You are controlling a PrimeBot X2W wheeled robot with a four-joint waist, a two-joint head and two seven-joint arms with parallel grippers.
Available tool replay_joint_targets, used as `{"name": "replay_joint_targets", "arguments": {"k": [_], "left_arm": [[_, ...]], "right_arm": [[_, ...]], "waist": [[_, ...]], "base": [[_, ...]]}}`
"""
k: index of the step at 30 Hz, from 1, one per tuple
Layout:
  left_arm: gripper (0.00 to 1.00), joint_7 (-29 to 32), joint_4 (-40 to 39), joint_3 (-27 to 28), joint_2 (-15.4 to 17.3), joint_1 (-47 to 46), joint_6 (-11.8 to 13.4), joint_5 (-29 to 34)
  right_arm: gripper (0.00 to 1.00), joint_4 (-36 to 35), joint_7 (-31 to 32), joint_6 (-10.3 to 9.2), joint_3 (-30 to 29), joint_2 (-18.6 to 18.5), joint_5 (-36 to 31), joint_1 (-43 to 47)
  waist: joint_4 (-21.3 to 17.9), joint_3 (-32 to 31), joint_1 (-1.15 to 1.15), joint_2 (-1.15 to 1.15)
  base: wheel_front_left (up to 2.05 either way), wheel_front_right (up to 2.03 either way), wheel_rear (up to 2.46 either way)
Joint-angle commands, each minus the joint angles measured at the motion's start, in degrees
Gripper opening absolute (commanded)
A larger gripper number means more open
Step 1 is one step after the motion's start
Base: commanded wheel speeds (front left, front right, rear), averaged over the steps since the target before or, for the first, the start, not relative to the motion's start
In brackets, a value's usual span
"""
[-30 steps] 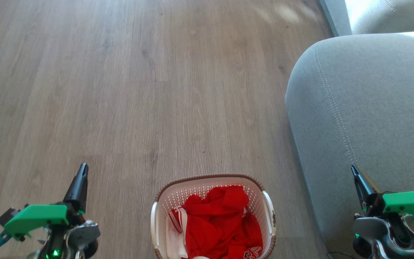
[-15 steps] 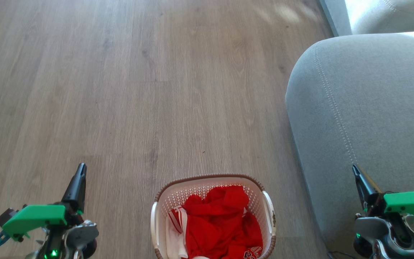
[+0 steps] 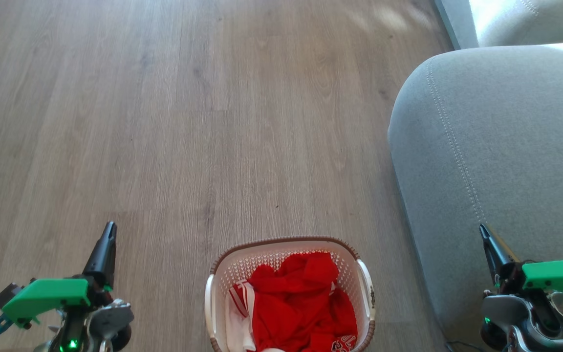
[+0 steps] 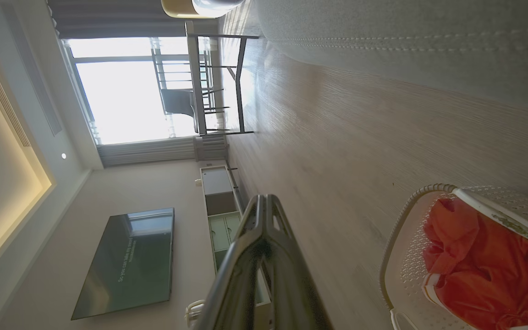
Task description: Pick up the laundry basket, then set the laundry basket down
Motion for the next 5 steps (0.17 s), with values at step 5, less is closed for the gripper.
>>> {"name": "replay_joint_targets", "arguments": {"k": [5], "left_arm": [[0.0, 0.38, -1.67, 1.91, 0.29, -3.51, -0.38, 0.52]], "right_arm": [[0.0, -2.1, 0.5, 0.4, 1.03, -0.01, -0.6, -1.98]], "waist": [[0.0, 0.0, 0.0, 0.0]], "base": [[0.0, 0.0, 0.0]]}}
